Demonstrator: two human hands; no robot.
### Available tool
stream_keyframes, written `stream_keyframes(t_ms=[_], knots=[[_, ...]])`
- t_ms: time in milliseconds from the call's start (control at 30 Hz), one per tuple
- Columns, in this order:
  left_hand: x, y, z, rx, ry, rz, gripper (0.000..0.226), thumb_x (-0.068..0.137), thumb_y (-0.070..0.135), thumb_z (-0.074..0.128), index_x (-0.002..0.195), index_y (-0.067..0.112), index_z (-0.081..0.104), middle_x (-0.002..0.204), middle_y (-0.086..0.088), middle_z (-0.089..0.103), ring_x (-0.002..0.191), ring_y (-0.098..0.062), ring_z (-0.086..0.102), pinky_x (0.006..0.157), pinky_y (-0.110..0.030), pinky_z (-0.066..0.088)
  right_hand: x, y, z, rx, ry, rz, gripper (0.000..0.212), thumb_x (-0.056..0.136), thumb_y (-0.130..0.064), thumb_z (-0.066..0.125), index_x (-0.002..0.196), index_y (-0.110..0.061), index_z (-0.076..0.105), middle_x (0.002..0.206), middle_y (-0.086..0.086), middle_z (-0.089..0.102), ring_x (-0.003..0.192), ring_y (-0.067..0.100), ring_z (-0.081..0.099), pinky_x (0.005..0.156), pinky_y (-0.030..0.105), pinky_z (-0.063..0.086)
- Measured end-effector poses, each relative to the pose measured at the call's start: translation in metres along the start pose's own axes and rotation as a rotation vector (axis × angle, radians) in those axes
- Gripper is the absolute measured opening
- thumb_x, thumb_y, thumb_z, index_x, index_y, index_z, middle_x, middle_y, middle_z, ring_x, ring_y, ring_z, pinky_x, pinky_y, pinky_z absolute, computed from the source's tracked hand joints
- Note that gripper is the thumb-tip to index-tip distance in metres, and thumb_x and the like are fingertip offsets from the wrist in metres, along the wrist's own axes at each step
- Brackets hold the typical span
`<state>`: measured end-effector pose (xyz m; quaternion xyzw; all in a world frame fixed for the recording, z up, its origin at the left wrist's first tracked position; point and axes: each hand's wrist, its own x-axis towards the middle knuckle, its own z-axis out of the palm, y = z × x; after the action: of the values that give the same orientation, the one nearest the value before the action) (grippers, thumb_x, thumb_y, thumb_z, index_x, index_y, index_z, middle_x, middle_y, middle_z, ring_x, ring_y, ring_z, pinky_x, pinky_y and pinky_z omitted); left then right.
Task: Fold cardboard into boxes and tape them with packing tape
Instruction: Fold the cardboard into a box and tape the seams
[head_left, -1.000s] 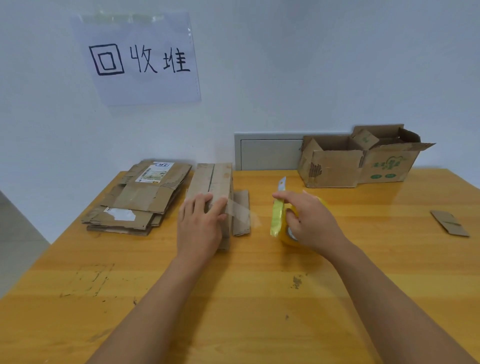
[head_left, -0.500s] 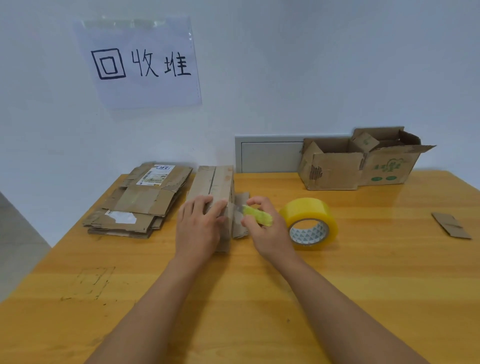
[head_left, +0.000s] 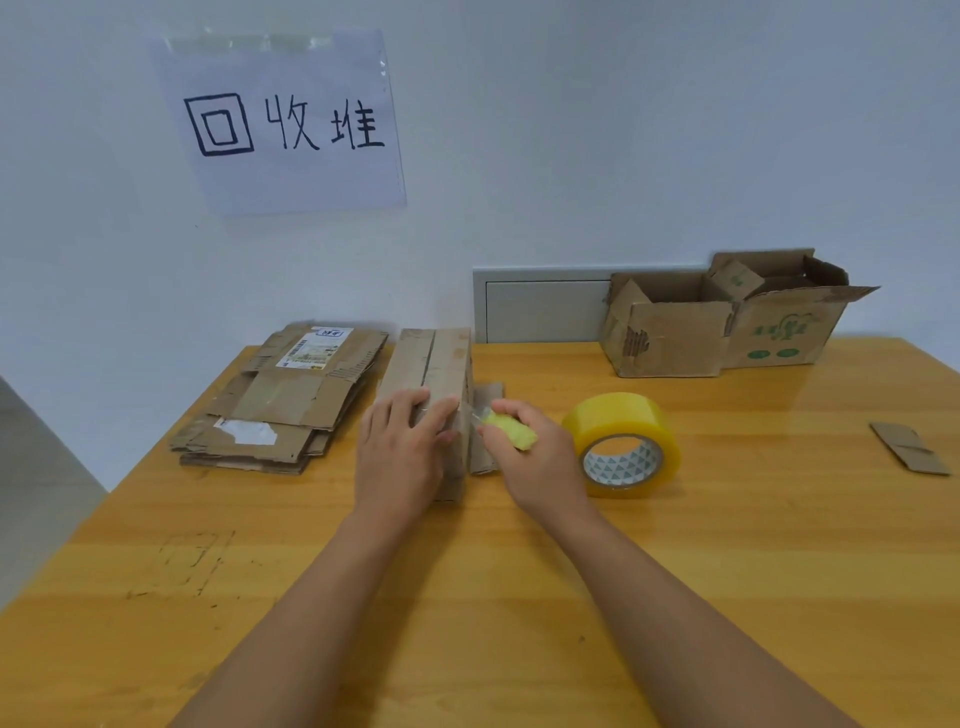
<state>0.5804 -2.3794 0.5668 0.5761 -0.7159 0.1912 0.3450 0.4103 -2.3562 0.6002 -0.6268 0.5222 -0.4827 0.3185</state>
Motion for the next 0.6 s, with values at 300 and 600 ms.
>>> stream_keyframes(t_ms=[300,600], knots=[[-0.0003,0.0006,-0.0013,-0.008,0.028,0.011,0.033,0.086,0.020,0.074,0.117,0.024,0.063,0.116,-0.008,0.058,0.106,-0.031,0.054,0.093,-0.040,0.036,-0.0032,-0.0027,-0.0018,-0.129,-0.048,-0.041,0.039,0.095,-0.032,0.062,0.133,-0.022,0.060,0.112,0.000,0.069,0.097,0.016,0.062,0.083,0.036,0.053],[-0.0009,-0.0004,0.0005,-0.025,0.018,-0.014,0.036,0.084,0.020,0.076,0.118,0.025,0.064,0.116,-0.006,0.059,0.106,-0.031,0.055,0.093,-0.041,0.038,-0.0029,0.0006,0.0010,-0.189,-0.116,-0.037,0.044,0.095,-0.036,0.059,0.137,-0.024,0.057,0.126,0.003,0.066,0.115,0.023,0.058,0.096,0.040,0.048]])
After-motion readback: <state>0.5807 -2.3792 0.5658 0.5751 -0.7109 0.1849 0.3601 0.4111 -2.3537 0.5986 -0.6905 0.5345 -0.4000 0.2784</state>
